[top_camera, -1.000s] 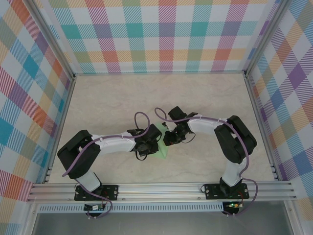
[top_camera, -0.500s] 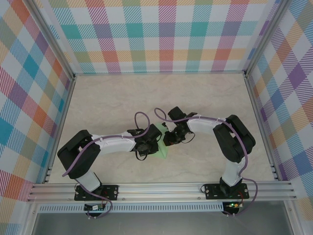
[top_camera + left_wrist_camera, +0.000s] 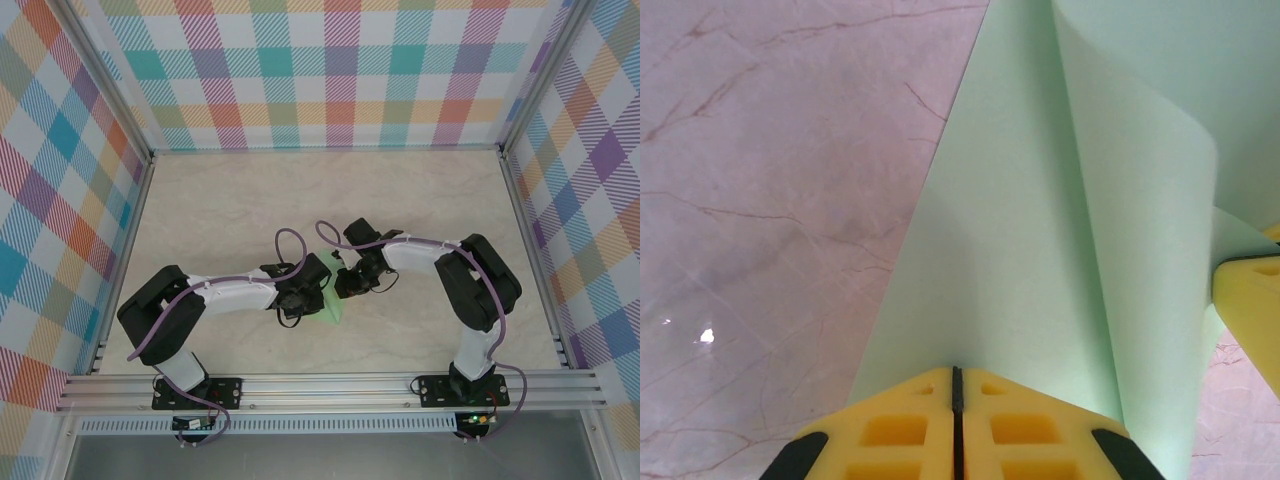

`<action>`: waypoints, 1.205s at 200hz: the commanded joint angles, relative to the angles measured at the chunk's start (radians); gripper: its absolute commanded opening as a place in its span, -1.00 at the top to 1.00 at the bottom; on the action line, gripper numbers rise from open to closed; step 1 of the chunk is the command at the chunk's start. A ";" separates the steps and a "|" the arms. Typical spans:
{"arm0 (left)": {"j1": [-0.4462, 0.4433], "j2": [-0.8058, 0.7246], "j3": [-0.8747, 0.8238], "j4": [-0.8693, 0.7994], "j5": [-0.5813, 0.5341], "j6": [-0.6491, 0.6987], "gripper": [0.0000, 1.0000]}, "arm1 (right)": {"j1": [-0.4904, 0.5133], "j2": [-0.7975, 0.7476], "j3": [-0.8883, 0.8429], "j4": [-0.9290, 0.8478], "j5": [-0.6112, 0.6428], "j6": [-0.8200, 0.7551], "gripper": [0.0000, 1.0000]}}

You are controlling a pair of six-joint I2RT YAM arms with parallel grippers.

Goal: Fold a paper plane with a square sheet of paper (pick it up from the middle)
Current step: Fold the triangle a second time at the center of the table.

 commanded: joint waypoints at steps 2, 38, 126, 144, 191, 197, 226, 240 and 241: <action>-0.005 -0.012 -0.004 -0.045 -0.011 0.001 0.84 | -0.002 0.023 0.005 -0.016 0.014 -0.020 0.71; -0.004 -0.066 -0.008 -0.032 -0.021 -0.001 0.83 | -0.003 0.029 0.005 -0.012 0.012 -0.017 0.71; 0.125 -0.230 -0.243 0.504 0.218 -0.094 1.00 | -0.003 0.034 -0.002 0.000 0.006 -0.009 0.71; 0.136 -0.193 -0.233 0.577 0.259 -0.099 1.00 | -0.003 0.036 -0.003 -0.001 0.008 -0.009 0.71; 0.139 -0.079 -0.167 0.617 0.297 -0.092 1.00 | -0.003 0.035 -0.003 0.000 0.011 -0.008 0.71; 0.140 -0.070 -0.163 0.613 0.296 -0.093 1.00 | -0.003 0.033 -0.003 0.000 0.011 -0.007 0.71; 0.140 -0.044 -0.156 0.587 0.281 -0.083 1.00 | -0.003 0.035 -0.005 0.002 0.013 -0.005 0.71; 0.142 -0.039 -0.156 0.568 0.267 -0.075 1.00 | -0.003 0.035 -0.005 0.004 0.012 -0.003 0.71; 0.142 -0.039 -0.157 0.567 0.267 -0.075 1.00 | -0.003 0.035 -0.004 0.003 0.013 -0.003 0.71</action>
